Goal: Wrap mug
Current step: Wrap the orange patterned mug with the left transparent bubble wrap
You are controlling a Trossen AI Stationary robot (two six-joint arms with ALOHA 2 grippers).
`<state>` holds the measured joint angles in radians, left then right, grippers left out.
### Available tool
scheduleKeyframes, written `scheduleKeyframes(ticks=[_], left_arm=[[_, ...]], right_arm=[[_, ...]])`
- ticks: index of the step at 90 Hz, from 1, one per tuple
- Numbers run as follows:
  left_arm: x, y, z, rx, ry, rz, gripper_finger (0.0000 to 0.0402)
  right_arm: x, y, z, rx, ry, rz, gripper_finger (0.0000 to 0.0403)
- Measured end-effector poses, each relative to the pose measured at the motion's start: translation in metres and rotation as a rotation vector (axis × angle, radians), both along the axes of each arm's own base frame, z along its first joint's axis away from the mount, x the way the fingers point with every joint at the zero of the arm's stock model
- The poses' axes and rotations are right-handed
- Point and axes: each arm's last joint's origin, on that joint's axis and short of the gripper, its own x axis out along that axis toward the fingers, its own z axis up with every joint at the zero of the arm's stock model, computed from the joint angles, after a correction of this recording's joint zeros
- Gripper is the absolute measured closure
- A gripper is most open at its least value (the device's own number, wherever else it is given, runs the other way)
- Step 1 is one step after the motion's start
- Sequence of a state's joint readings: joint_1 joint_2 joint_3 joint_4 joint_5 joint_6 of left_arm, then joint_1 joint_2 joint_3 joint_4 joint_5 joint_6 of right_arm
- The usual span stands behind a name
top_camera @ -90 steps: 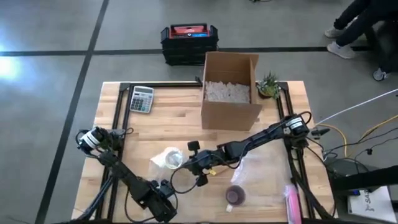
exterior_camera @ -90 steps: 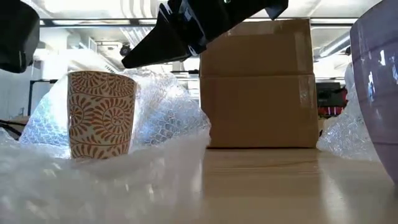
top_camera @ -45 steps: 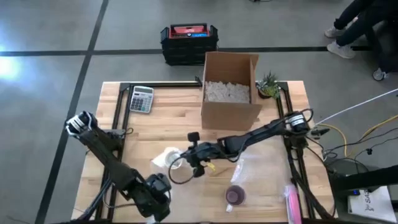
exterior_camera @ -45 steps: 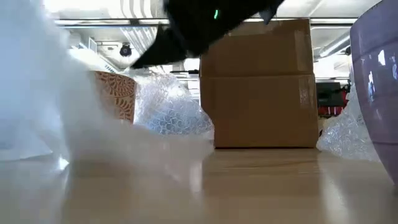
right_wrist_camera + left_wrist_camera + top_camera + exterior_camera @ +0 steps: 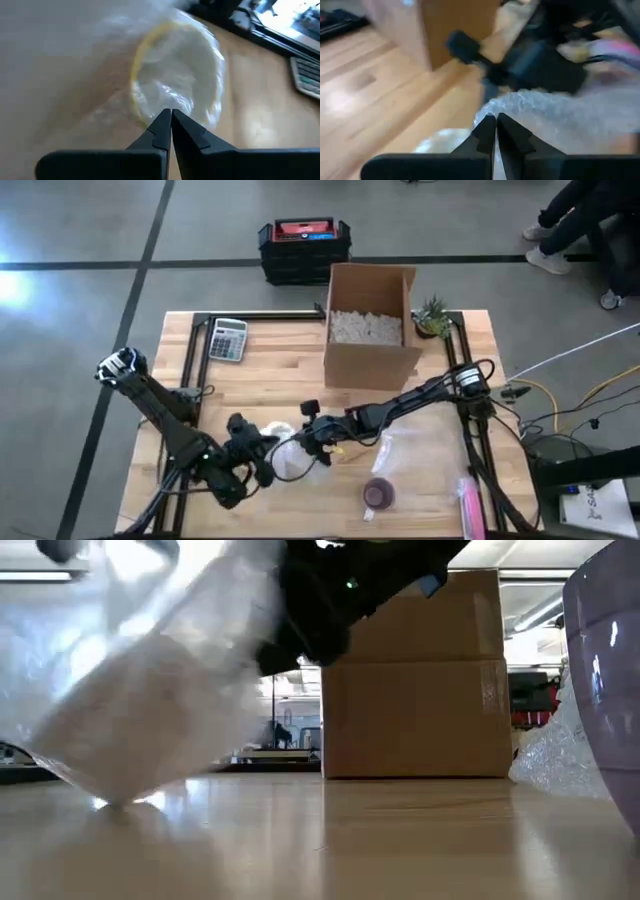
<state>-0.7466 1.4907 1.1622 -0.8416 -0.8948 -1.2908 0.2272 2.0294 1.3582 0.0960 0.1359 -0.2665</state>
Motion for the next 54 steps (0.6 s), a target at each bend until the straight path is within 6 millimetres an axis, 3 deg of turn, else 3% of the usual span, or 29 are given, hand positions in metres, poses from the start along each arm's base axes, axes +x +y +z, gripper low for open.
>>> scheduleKeyframes(ticks=[22,33,46,54], left_arm=[[0.010,0.003,-0.047,-0.026,0.135,0.011,0.0401],[0.011,0.002,-0.050,-0.029,0.140,0.007,0.0400],[0.011,0.002,-0.048,-0.030,0.134,-0.002,0.0399],[0.009,0.000,-0.049,-0.037,0.154,-0.016,0.0401]], right_arm=[[0.000,0.000,0.004,0.016,-0.003,0.004,0.0403],[-0.002,0.000,0.004,-0.010,0.008,-0.011,0.0403],[-0.007,-0.010,0.019,-0.002,0.046,-0.024,0.0403],[-0.010,-0.013,0.015,0.049,0.111,-0.016,0.0403]])
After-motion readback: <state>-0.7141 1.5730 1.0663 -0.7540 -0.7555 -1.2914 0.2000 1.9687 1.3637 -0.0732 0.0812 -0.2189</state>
